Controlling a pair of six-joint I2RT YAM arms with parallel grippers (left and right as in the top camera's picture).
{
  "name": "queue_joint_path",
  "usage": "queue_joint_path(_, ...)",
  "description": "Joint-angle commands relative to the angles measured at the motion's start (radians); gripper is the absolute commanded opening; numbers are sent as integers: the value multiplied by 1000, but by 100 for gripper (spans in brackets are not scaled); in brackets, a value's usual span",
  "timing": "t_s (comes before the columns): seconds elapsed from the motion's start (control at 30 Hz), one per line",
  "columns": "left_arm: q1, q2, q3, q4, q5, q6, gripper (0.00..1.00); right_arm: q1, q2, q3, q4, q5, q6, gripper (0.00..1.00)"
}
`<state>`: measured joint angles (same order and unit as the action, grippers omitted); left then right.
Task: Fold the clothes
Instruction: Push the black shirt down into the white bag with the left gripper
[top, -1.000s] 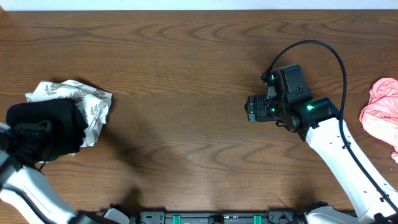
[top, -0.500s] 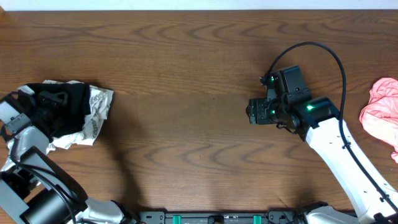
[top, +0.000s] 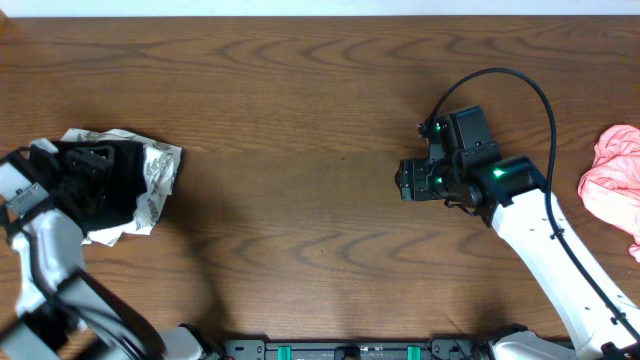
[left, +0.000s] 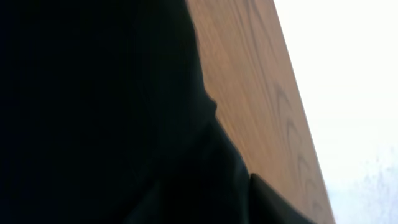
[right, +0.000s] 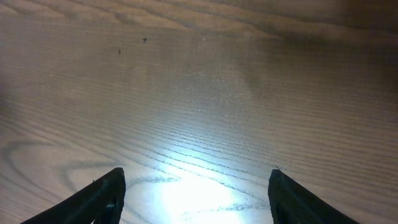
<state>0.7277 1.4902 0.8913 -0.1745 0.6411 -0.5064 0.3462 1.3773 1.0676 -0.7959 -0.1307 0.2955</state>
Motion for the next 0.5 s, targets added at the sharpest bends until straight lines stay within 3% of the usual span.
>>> queue_joint_path(0.0,8,-127,-27,-57,-85,13,55,-6,3,7,-1,-4,-4,72)
queue_joint_path(0.1,8,-250,-27,-127,-75,8,61,-6,3,7,2,-4,-4,73)
queue_joint_path(0.33,8,-477,-27,-286,-69,9,62,-6,3,7,0,-4,-4,76)
queue_joint_path(0.47,-2,-591,-27,-316,67,23,62,-6,3,7,3,-3,-5,77)
